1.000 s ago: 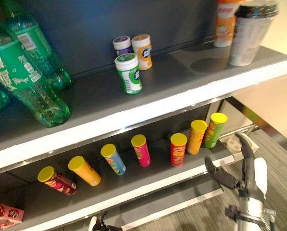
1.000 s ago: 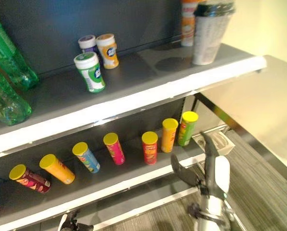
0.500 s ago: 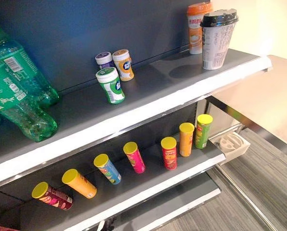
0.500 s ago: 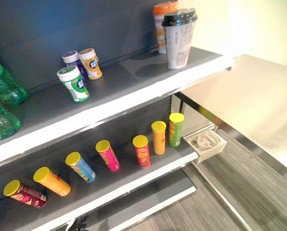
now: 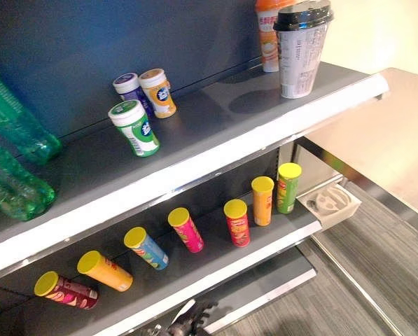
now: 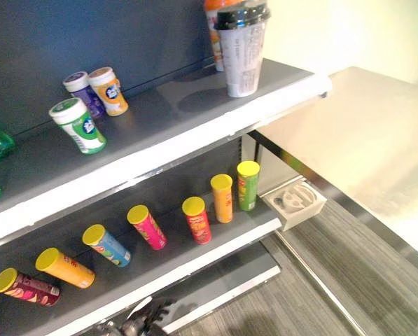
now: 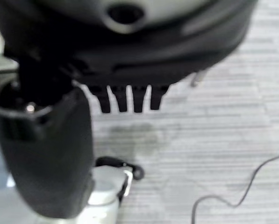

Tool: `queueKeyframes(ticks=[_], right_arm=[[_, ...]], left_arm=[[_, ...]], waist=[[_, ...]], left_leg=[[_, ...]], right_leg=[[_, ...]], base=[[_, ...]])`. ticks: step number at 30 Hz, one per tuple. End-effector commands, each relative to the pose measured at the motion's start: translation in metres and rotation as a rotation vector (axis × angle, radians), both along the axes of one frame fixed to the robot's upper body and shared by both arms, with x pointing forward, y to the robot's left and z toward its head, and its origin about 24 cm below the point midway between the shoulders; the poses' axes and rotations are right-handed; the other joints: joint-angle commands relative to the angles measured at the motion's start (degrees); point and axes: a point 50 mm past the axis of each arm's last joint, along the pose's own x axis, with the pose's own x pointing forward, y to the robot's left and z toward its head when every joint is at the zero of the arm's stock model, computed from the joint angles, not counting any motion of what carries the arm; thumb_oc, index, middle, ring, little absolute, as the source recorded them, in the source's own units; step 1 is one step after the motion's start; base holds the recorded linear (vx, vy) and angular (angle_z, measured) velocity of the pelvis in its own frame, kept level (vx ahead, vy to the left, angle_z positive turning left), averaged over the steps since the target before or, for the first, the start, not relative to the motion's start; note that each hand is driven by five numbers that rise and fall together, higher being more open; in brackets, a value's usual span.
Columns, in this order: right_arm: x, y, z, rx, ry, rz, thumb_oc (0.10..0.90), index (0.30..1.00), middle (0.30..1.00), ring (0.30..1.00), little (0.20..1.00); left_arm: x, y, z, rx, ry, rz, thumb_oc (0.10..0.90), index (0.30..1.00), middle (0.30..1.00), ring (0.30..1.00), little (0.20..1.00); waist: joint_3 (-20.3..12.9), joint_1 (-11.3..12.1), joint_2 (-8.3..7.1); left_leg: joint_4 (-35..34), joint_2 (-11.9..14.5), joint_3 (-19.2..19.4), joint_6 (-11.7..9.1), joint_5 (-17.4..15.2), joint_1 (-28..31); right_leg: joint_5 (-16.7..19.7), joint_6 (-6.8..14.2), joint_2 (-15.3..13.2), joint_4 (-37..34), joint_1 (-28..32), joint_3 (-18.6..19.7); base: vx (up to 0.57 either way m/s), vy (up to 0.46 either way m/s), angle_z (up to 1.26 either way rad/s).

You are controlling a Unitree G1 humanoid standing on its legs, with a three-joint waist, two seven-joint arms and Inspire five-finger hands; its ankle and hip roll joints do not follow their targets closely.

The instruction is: Put the goods on the table back onto the shelves and tidy them up.

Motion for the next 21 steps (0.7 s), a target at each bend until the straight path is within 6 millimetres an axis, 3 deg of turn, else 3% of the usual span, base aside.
queueKeyframes(ticks=[1,6,8,11,15,19,21], right_arm=[[-0.019,0.003,0.0,0.005,0.043,-0.027,0.8,0.9,0.9,0.9,0.9],[-0.03,0.006,0.0,0.011,0.068,-0.031,0.8,0.9,0.9,0.9,0.9],[-0.039,0.01,0.001,0.008,0.077,-0.045,0.8,0.9,0.9,0.9,0.9],[-0.047,0.018,-0.001,0.016,0.096,-0.041,0.8,0.9,0.9,0.9,0.9],[-0.054,0.026,-0.003,0.023,0.1,-0.042,0.8,0.9,0.9,0.9,0.9],[-0.062,0.029,-0.001,0.003,0.096,-0.06,0.8,0.9,0.9,0.9,0.9],[-0.063,0.029,-0.001,-0.002,0.097,-0.062,0.8,0.9,0.9,0.9,0.9]], left_arm=[[0.042,0.0,0.027,-0.037,-0.177,-0.016,0.8,0.9,0.9,0.9,0.9],[0.061,-0.031,0.044,-0.09,-0.257,-0.116,0.8,0.9,0.9,0.9,0.9],[0.077,-0.059,0.059,-0.138,-0.319,-0.18,0.8,0.9,0.9,0.9,0.9],[0.094,-0.082,0.073,-0.142,-0.398,-0.225,0.8,0.9,0.9,0.9,0.9],[0.12,-0.091,0.089,-0.047,-0.541,-0.254,0.8,0.9,0.9,0.9,0.9],[0.147,-0.082,0.101,0.079,-0.659,-0.205,0.8,0.9,0.9,0.9,0.9],[0.152,-0.079,0.103,0.104,-0.678,-0.194,0.8,0.9,0.9,0.9,0.9]], waist=[[-0.41,-2.2,-2.69],[0.29,-3.01,-3.02],[1.31,-3.43,-3.31],[2.05,-3.5,-3.59],[2.78,-3.86,-3.57],[3.51,-4.45,-3.78],[3.62,-4.53,-3.85]], left_leg=[[0.34,8.87,3.38,-6.47,1.74,0.83],[0.34,8.82,3.89,-6.57,1.39,1.45],[0.34,8.59,4.03,-6.55,1.12,1.81],[0.34,8.19,4.04,-6.5,0.76,2.06],[0.34,8.18,4.02,-6.58,0.54,1.92],[0.34,8.42,4.06,-6.6,0.44,1.88],[0.34,8.46,4.05,-6.63,0.41,1.89]], right_leg=[[8.61,-4.56,1.86,-6.01,-0.97,4.65],[8.65,-4.46,1.69,-6.04,-0.63,4.29],[8.7,-4.24,1.32,-6.12,-0.27,3.77],[8.78,-4.0,0.83,-6.43,0.2,3.11],[8.31,-3.7,0.57,-6.54,0.04,2.55],[7.78,-3.5,0.63,-6.54,-0.1,2.45],[7.68,-3.48,0.63,-6.54,-0.1,2.43]], base=[[0.0,0.0,0.0],[0.0,0.0,0.0],[0.0,0.0,0.0],[0.0,-0.015,0.03],[-0.02,-0.034,0.02],[-0.01,-0.023,0.02],[-0.01,-0.018,0.02]])
